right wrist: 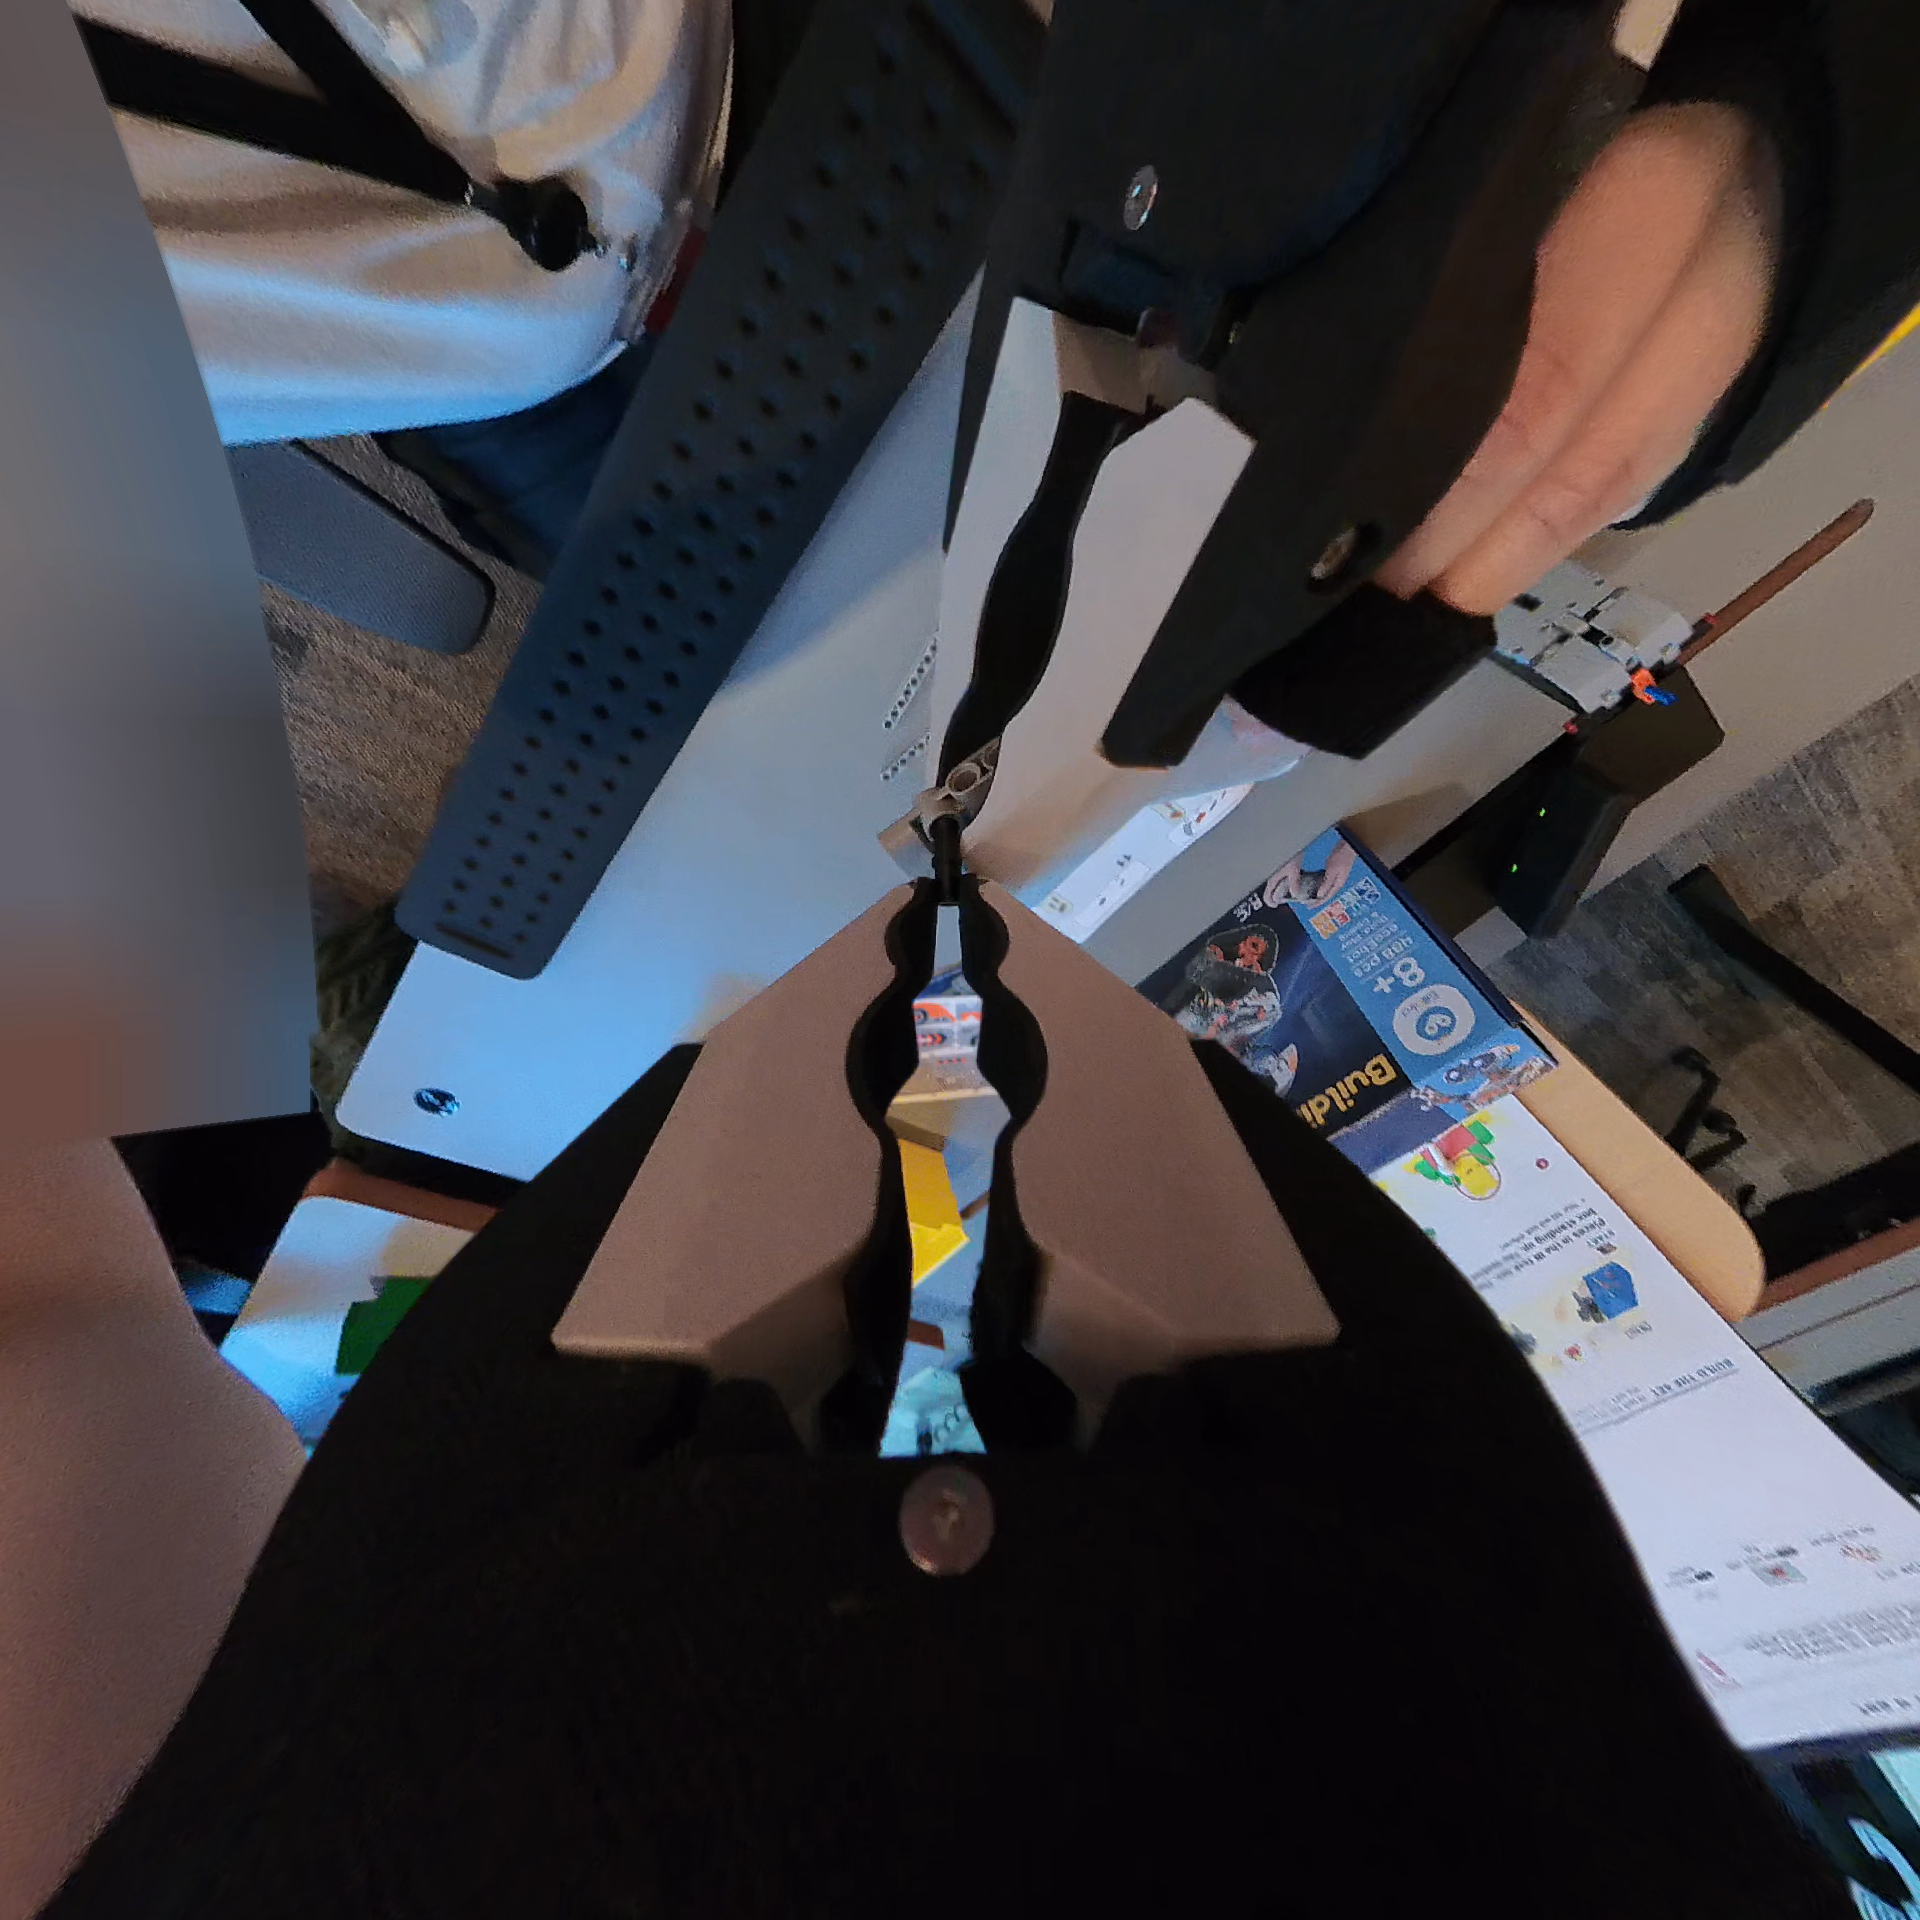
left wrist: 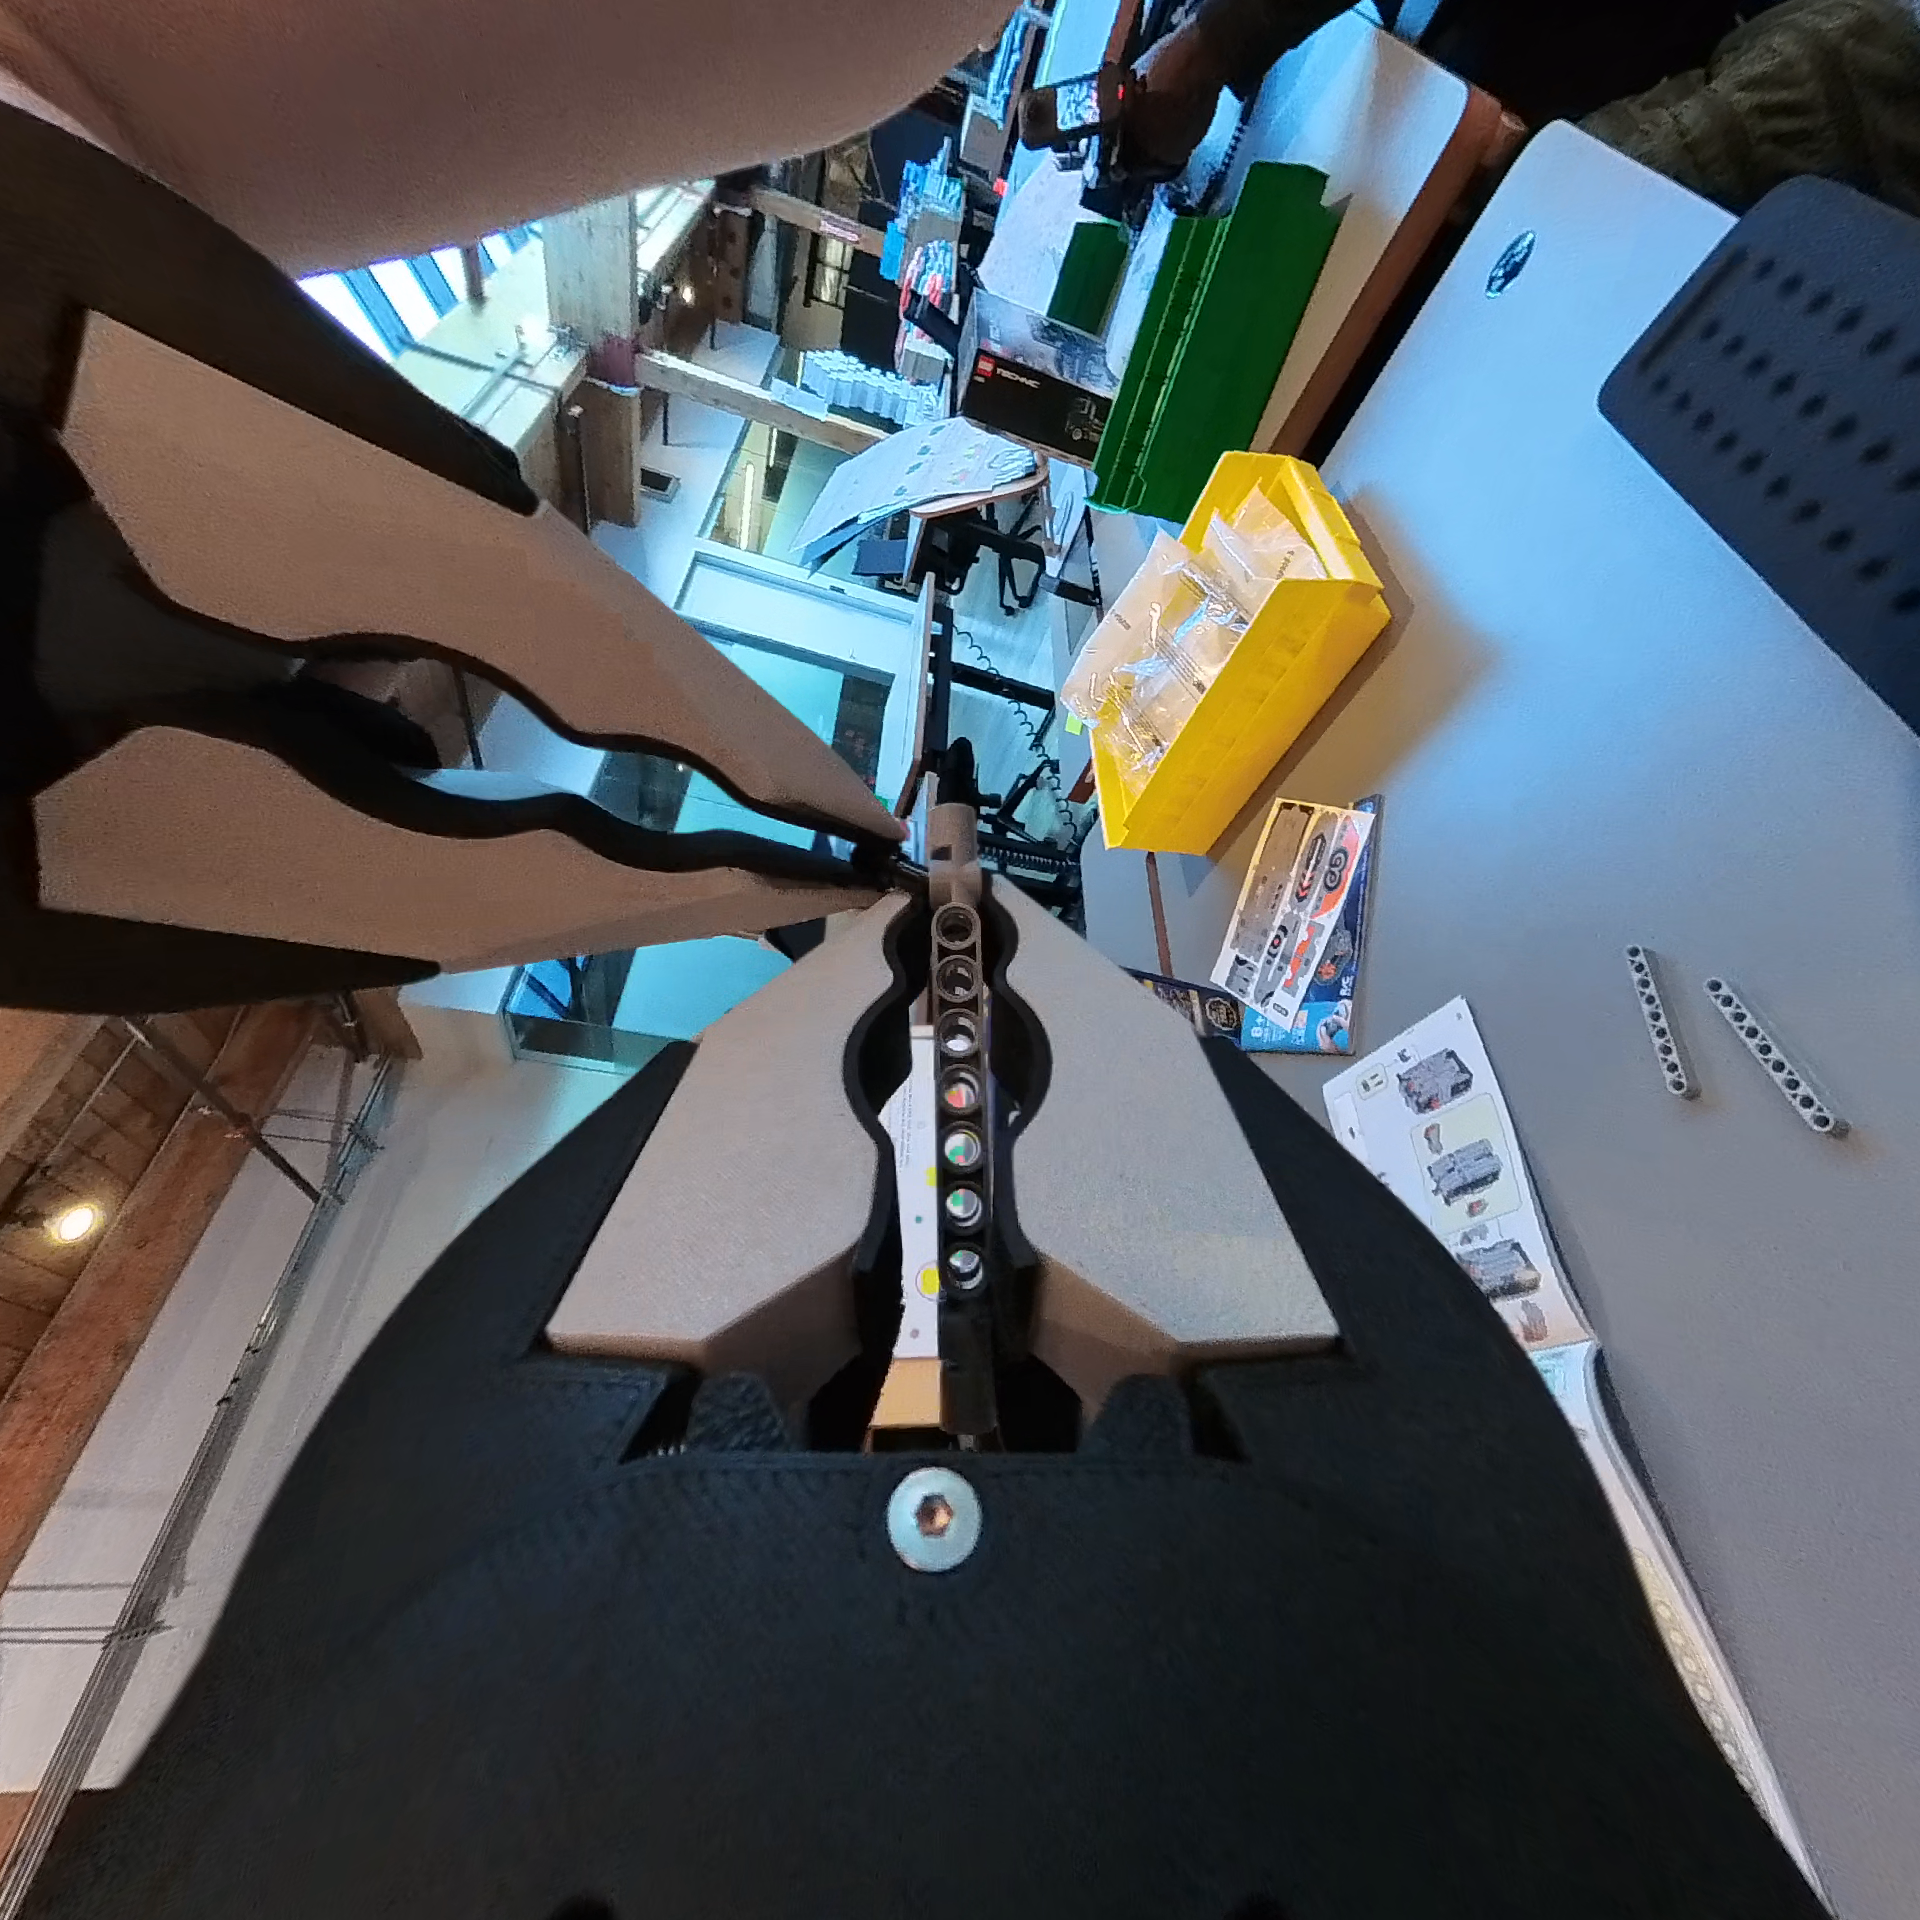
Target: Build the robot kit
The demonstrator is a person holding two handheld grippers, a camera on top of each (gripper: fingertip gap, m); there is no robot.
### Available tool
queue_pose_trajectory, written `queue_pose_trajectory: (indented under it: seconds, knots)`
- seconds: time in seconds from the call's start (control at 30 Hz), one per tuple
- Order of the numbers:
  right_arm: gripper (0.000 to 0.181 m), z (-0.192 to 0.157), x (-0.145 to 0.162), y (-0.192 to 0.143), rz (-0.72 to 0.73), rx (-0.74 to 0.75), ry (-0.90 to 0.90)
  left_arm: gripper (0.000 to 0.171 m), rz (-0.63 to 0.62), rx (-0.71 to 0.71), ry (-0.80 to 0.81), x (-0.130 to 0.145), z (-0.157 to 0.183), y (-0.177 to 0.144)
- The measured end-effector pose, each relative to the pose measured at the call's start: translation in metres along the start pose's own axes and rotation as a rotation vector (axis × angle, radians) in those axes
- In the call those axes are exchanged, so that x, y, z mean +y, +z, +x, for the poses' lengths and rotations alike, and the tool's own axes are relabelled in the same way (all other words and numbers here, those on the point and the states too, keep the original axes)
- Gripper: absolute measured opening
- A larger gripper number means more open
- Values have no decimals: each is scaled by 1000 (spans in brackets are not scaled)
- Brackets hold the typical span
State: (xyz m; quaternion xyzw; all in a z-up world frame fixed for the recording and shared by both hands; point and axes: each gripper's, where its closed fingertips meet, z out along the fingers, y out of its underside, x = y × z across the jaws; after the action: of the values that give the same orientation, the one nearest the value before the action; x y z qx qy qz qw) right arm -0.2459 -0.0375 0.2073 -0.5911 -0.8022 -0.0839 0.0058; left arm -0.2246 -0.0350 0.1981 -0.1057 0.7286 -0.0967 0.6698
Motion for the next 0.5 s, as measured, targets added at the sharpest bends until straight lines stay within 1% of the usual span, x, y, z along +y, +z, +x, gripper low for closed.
queue_pose_trajectory:
  seconds: [0.33, 0.5]
  knots:
    - [4, 5, 7, 5, -169, 19, -19, 5, -40, 34, -5, 8, 4, 4]
    - [4, 5, 8, 7, -266, 43, -73, 5, -35, 67, -33, 9, 5, 4]
